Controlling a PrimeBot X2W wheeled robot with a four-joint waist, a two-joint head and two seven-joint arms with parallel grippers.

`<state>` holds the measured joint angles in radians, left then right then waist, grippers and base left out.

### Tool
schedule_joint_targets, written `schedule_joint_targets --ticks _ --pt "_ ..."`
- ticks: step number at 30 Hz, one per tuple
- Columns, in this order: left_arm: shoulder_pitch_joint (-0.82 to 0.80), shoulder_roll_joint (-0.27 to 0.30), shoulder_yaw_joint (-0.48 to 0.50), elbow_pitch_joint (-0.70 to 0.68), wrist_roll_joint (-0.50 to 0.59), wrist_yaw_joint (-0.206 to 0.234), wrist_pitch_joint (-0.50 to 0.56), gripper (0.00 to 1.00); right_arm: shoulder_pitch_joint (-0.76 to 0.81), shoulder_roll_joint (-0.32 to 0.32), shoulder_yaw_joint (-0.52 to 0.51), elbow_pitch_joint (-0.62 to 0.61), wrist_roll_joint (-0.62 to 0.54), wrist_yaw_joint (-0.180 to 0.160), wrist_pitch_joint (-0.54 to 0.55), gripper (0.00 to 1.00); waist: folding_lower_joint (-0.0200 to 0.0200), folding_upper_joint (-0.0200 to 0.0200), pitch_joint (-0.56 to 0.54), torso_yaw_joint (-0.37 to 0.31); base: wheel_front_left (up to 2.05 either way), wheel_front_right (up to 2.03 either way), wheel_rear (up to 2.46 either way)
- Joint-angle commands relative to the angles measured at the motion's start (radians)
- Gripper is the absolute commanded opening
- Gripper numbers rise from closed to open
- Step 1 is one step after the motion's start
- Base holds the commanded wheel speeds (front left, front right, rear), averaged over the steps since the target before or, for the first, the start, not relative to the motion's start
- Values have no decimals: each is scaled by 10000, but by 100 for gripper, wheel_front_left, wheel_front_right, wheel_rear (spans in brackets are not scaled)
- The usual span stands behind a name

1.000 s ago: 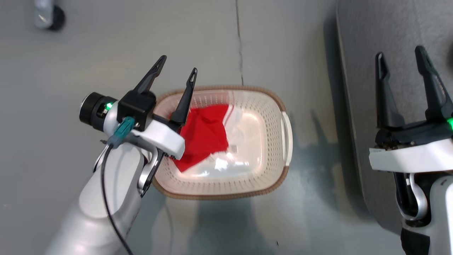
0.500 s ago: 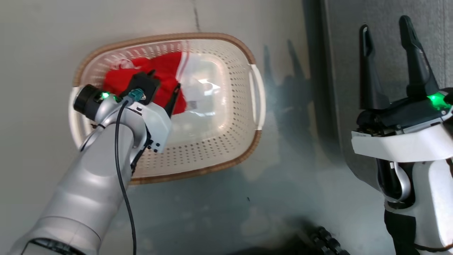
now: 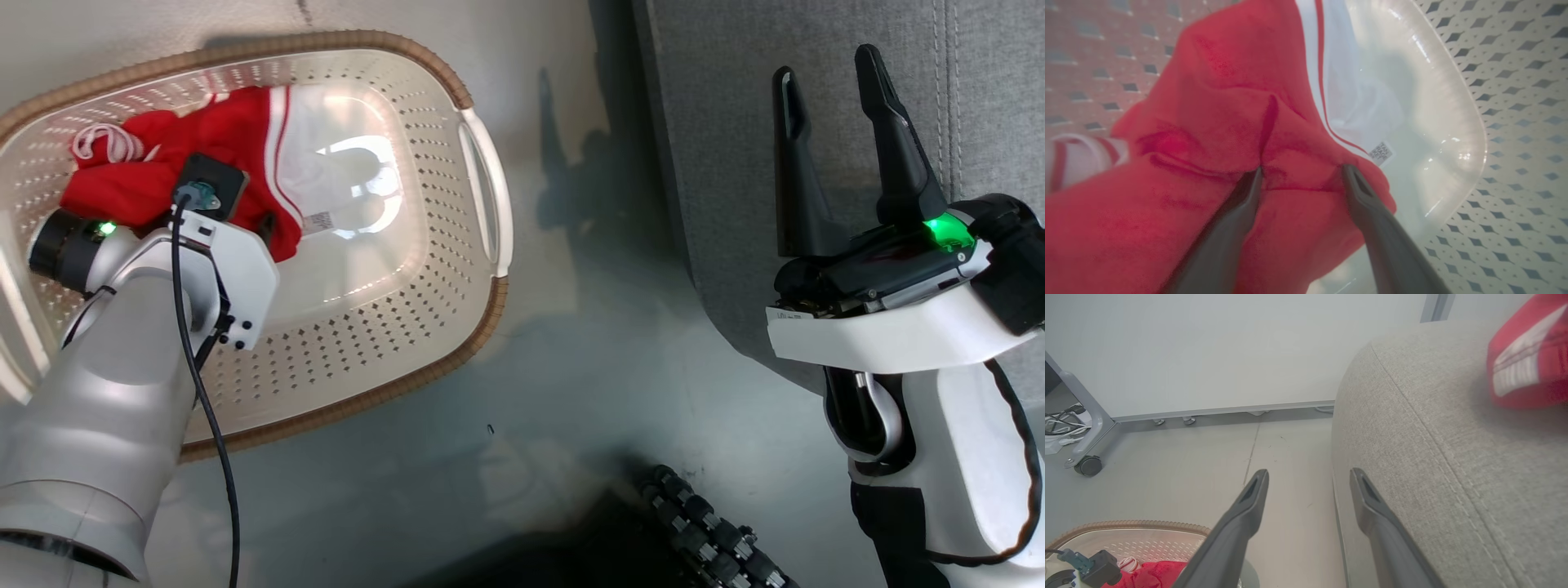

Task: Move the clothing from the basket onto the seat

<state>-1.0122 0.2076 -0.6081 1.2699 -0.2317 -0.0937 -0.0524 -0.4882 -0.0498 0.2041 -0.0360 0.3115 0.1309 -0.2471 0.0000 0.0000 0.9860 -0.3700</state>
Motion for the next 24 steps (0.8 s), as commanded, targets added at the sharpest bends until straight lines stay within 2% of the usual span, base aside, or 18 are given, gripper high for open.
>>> schedule_joint_targets --ticks 1,2,4,8,13,18,24 --pt "-189 116 9 43 -33 40 103 100 -148 -24 7 60 74 -1 -79 100 0 0 106 -134 0 0 0" --pt "-199 158 9 66 -68 36 172 96 -159 -24 18 89 95 -1 -110 100 0 0 118 -156 0 0 0" --pt "-198 234 -20 96 -59 58 262 0 -183 -24 37 176 143 -1 -131 100 0 0 108 -181 0 0 0" --pt "-92 209 -175 110 4 -11 74 0 -183 -25 26 394 101 -1 -178 100 0 0 -133 -113 0 0 0" --pt "257 -76 -325 41 -38 -99 -794 0 -41 -28 -95 597 -101 0 -204 100 0 0 -808 258 0 0 0" --pt "788 -536 -143 -212 -490 -214 -1786 0 233 -33 -189 806 -453 0 -176 100 0 0 -1800 814 0 0 0" --pt "1672 -936 237 -1258 -1084 -304 -2127 0 679 -39 -400 987 -832 0 126 100 0 0 -3077 1580 0 0 0"
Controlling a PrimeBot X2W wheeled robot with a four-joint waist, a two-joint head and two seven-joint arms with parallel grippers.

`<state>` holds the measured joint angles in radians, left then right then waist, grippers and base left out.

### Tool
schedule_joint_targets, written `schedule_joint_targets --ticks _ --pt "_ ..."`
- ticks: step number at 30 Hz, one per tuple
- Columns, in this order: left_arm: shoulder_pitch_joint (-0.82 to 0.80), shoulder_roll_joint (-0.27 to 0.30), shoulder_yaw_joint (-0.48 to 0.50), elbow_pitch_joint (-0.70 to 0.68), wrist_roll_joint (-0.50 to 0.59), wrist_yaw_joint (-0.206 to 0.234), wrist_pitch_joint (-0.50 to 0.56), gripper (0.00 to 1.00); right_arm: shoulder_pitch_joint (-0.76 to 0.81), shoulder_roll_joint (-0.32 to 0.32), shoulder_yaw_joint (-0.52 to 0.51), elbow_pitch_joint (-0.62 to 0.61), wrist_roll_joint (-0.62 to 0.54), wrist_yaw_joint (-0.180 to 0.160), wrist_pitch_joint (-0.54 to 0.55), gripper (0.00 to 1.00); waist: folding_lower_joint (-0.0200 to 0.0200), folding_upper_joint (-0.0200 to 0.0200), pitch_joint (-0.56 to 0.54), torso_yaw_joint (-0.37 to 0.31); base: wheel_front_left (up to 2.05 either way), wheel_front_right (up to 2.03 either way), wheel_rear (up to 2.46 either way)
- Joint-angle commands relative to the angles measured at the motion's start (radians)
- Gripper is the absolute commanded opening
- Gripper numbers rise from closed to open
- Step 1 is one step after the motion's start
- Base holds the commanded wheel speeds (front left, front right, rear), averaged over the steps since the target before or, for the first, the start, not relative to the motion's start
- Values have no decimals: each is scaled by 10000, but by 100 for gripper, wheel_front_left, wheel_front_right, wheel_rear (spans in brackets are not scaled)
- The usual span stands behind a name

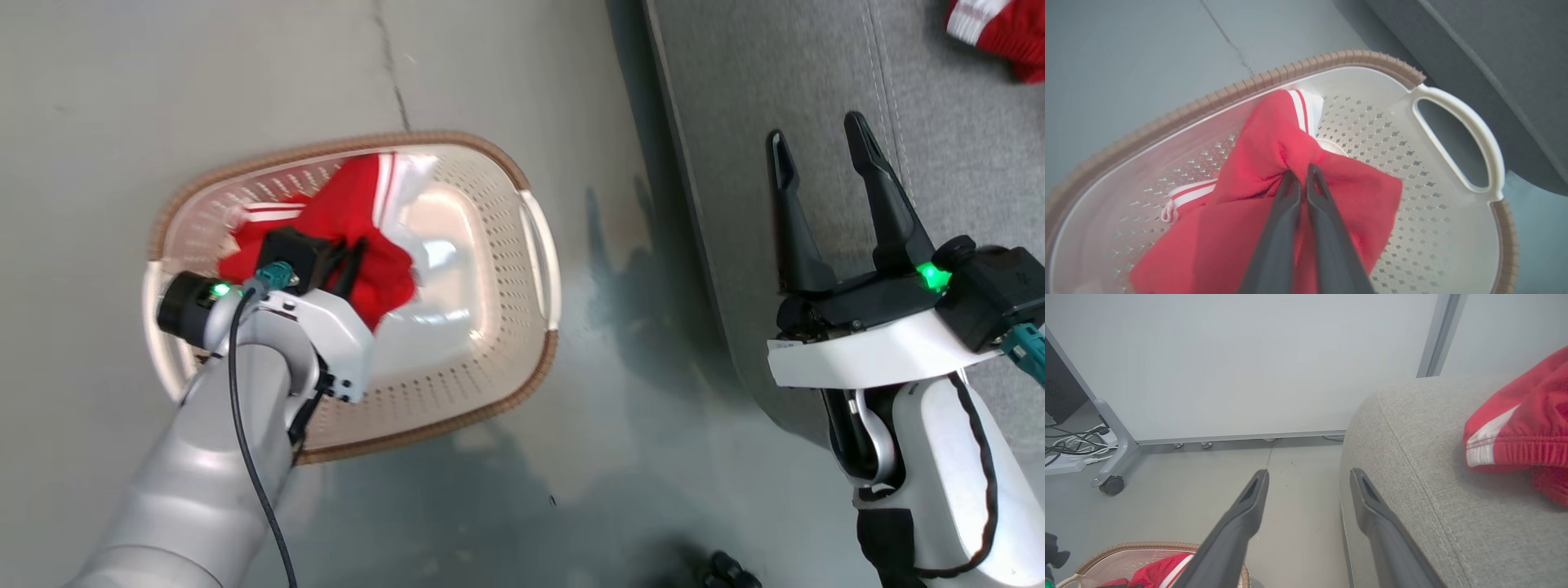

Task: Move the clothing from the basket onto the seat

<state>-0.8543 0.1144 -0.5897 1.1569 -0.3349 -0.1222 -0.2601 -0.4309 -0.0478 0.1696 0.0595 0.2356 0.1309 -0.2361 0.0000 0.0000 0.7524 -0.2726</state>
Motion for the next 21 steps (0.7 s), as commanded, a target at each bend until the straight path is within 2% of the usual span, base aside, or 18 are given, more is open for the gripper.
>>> schedule_joint_targets --ticks 1,12,21 --pt "225 -31 179 -542 -145 -27 -60 0 168 -60 -111 25 -135 0 105 100 0 0 -933 722 0 0 0" --pt "2648 -174 1445 -4481 -605 -45 -48 0 1022 -63 -445 -221 -484 -1 844 100 0 0 -3130 1721 0 0 0" --pt "4121 -230 2089 -6907 -567 -74 -50 0 2132 -58 -712 -480 -599 0 1536 100 0 0 -4849 2249 0 0 0"
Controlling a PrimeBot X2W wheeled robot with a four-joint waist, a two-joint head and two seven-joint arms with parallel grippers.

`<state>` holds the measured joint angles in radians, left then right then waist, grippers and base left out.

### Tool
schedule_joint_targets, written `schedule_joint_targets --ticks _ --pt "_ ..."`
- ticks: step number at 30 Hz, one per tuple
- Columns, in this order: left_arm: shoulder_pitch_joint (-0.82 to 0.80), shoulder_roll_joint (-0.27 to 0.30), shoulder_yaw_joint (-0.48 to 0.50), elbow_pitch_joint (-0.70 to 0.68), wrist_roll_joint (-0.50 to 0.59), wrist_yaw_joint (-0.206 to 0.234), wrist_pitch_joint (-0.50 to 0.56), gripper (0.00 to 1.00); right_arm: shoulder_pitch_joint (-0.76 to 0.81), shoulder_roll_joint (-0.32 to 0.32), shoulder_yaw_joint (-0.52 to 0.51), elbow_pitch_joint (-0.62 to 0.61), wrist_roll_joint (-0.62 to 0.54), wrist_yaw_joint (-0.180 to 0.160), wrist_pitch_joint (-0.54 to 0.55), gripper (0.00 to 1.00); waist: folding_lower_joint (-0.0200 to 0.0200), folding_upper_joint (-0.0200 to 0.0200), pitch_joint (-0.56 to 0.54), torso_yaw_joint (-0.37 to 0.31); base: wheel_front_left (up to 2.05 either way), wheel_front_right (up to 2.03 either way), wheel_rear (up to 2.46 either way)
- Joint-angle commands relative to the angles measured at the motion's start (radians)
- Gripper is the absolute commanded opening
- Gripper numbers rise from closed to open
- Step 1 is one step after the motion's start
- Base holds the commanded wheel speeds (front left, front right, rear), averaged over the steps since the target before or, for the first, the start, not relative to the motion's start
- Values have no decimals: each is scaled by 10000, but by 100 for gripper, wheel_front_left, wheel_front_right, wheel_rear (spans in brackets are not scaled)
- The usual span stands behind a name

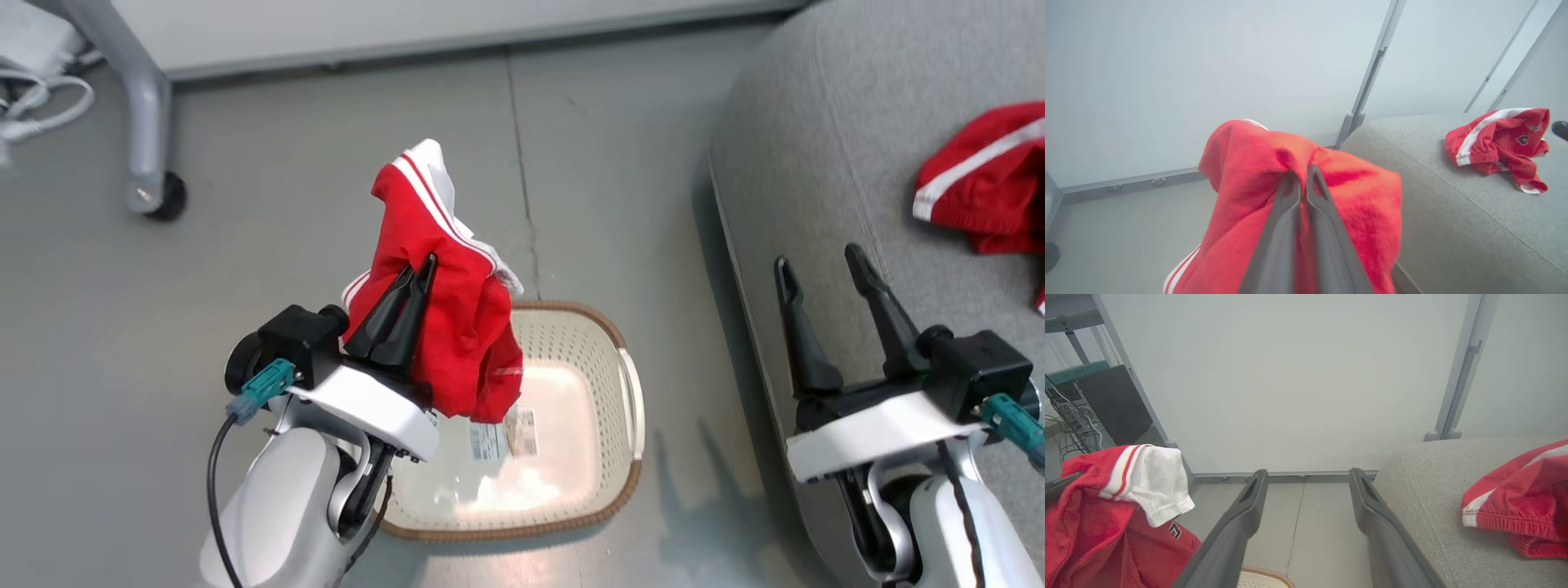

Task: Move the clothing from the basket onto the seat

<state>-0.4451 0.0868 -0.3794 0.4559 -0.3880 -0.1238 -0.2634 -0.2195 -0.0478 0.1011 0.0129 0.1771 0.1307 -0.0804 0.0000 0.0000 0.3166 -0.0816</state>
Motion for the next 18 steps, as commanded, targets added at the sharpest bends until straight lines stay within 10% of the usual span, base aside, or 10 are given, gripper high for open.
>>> schedule_joint_targets --ticks 1,18 --pt "272 -9 143 -307 -175 -62 -17 0 242 -58 -43 -95 -16 2 123 100 0 0 -803 395 0 0 0" --pt "1705 194 338 -2771 43 418 182 0 1779 -58 182 -392 299 2 771 100 0 0 -3069 309 0 0 0"
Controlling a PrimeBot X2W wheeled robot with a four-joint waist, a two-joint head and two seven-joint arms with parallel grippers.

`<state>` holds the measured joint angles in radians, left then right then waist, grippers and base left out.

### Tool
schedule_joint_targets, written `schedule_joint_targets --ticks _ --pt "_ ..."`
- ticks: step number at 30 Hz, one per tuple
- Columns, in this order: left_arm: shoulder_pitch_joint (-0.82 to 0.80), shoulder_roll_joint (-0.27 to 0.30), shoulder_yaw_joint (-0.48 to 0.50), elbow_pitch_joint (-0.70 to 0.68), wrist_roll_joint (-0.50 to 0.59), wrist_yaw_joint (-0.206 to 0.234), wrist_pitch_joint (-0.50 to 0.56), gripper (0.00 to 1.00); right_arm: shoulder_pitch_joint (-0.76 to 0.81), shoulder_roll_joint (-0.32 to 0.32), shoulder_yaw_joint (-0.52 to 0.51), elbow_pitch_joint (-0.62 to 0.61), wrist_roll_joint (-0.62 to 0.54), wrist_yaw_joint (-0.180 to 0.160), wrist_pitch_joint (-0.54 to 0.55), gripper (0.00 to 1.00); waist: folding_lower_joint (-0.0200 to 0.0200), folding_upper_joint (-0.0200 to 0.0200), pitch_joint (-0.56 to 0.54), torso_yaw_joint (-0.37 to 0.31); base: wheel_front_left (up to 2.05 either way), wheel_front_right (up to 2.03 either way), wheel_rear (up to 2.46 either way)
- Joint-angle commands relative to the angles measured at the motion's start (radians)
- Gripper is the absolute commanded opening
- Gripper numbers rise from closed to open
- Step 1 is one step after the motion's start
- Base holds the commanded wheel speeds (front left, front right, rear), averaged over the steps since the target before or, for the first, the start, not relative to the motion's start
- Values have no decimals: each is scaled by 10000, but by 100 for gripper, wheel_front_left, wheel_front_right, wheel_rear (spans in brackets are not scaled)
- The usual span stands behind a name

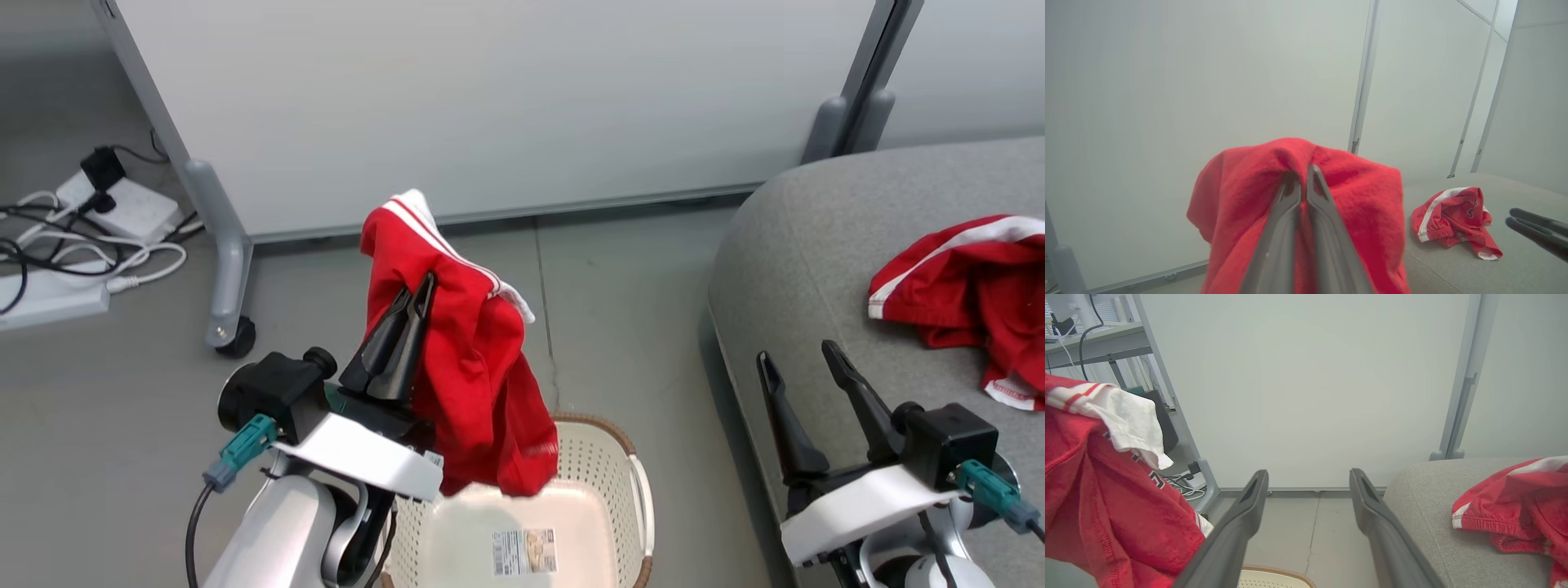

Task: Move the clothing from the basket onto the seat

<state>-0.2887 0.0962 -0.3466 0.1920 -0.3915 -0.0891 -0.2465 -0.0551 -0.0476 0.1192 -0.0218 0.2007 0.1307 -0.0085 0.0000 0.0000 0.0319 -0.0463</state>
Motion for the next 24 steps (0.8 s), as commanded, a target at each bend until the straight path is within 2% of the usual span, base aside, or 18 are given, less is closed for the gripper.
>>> schedule_joint_targets --ticks 1,8,24 --pt "254 118 -1 -280 69 123 87 0 212 -59 7 -81 62 2 69 100 0 0 -299 -54 0 0 0" --pt "832 342 -81 -1334 73 380 495 0 511 -60 -55 -245 128 2 114 100 0 0 -435 -87 0 0 0" --pt "978 538 -179 -1929 12 551 839 0 396 -59 54 -88 234 2 -71 100 0 0 -329 -43 0 0 0"
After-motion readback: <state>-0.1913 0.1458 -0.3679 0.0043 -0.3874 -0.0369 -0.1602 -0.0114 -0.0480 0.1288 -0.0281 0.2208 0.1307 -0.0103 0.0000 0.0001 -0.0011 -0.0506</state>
